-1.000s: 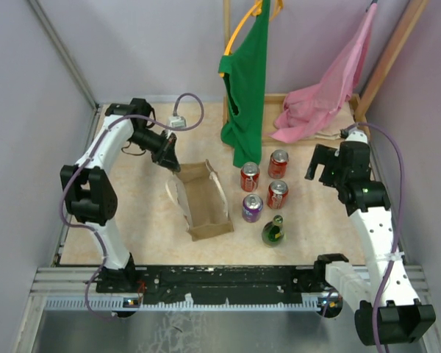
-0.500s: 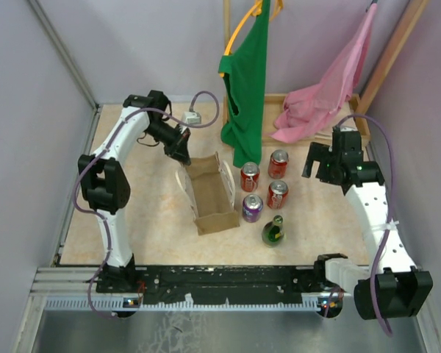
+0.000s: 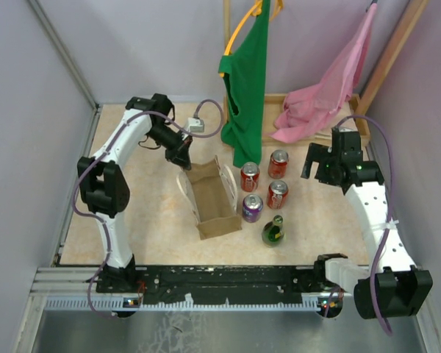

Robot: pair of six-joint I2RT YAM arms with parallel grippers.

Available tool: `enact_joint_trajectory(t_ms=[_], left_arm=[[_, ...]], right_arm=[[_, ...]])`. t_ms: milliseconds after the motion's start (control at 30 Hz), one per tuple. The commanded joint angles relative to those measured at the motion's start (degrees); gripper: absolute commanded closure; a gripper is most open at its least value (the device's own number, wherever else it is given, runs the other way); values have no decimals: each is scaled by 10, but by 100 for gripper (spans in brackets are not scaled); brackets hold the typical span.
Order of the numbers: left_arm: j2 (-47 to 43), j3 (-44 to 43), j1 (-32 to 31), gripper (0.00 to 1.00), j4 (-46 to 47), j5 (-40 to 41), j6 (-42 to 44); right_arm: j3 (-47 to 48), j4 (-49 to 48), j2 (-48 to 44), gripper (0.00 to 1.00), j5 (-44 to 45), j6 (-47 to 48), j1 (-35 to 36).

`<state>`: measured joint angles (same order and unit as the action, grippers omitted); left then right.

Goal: Place the beverage into the canvas bag

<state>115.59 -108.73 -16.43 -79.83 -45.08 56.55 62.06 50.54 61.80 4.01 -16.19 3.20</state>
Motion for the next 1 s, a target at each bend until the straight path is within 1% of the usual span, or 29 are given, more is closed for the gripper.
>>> enact_joint_trajectory(t_ms=[0, 167, 300, 433, 467, 533, 600, 633, 700, 733, 800, 900, 933, 967], left_arm=[[-42, 9, -1, 100, -12, 12, 50], [-38, 2, 9, 100, -12, 23, 74], [-27, -2, 8, 100, -12, 11, 107], [7, -37, 7, 100, -11, 6, 106], [14, -47, 7, 94, -11, 1, 103], [26, -70, 7, 69, -11, -14, 89], [32, -91, 5, 39, -11, -28, 79], [33, -98, 5, 27, -8, -32, 69], [29, -104, 3, 15, 10, -34, 39], [24, -103, 4, 12, 23, -34, 24], [6, -101, 4, 10, 65, -25, -28], [-45, -79, 10, 12, 166, 15, -158], [-65, -65, 13, 13, 186, 27, -211], [-85, -47, 15, 14, 201, 38, -240]], right_arm=[[25, -7, 3, 1, -7, 3, 1], [21, -9, 3, 1, -8, 1, 6], [19, -12, 4, 1, -8, -1, 13], [22, -11, 6, 1, -4, -1, 20], [22, -10, 5, 1, -4, -2, 22], [20, -9, 4, 1, -2, -4, 25], [16, -10, 1, 1, -1, -8, 27], [14, -11, -2, 1, -1, -9, 28], [9, -14, -4, 1, -1, -12, 32], [7, -15, -4, 1, -2, -14, 32], [4, -17, -4, 1, -1, -16, 34], [3, -18, -4, 1, 1, -17, 36], [3, -18, -4, 1, 2, -17, 36], [1, -18, -4, 1, 2, -17, 36]])
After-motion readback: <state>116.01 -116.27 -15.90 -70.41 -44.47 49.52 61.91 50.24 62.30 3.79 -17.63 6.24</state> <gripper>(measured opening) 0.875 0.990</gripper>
